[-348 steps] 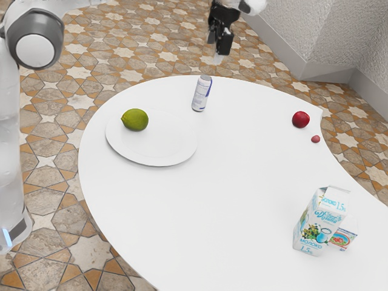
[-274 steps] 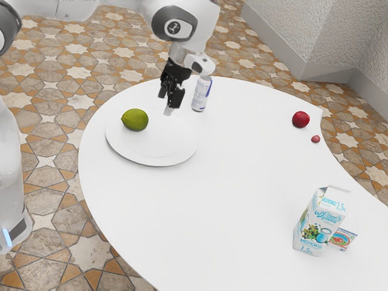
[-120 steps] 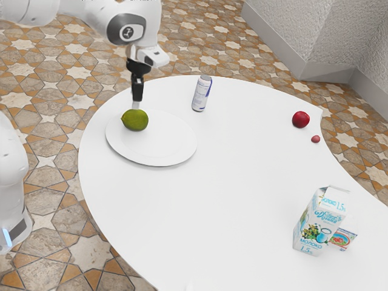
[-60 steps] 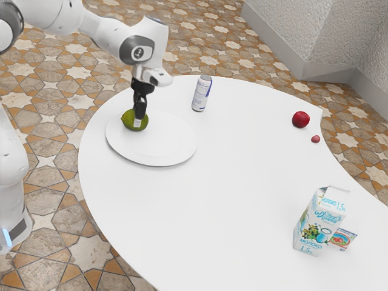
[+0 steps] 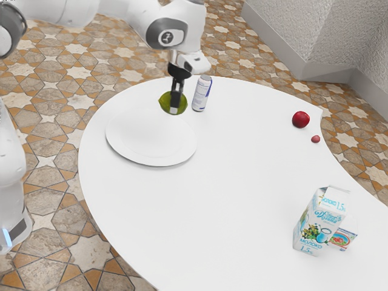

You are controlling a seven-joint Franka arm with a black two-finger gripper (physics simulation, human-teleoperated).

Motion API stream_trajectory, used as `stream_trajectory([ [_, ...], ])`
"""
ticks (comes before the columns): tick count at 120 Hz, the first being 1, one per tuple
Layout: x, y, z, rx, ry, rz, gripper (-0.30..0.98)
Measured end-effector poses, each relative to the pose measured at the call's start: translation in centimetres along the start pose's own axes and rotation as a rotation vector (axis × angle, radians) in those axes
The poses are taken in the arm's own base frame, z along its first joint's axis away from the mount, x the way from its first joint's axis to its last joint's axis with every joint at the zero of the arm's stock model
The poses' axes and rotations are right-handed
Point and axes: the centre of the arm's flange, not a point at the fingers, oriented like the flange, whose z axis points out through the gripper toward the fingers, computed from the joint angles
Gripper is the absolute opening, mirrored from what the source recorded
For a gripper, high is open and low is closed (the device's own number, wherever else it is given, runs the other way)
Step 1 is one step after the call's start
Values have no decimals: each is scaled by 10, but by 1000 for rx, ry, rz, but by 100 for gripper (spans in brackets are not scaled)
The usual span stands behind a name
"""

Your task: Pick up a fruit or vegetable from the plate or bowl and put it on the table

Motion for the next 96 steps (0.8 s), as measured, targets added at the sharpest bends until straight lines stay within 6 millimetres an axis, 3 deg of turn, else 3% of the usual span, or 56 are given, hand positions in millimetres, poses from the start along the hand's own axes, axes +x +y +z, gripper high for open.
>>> stream_trajectory([
  [4, 32, 18, -12, 14, 2, 54, 39],
  [9, 71, 42, -8, 6, -11, 119, 40],
  [21, 152, 93, 29, -54, -55, 238, 39],
  [28, 182, 104, 48, -82, -68, 257, 38],
  [39, 195, 102, 61, -98, -86, 240, 39],
  [47, 196, 103, 65, -105, -96, 228, 50],
  [75, 195, 104, 65, -115, -111, 193, 65],
  [78, 193, 106, 52, -102, -95, 192, 66],
  [83, 182, 106, 10, -61, -45, 181, 66],
  [91, 142, 108, -85, 50, 59, 157, 67],
  [96, 119, 110, -124, 118, 86, 140, 68],
])
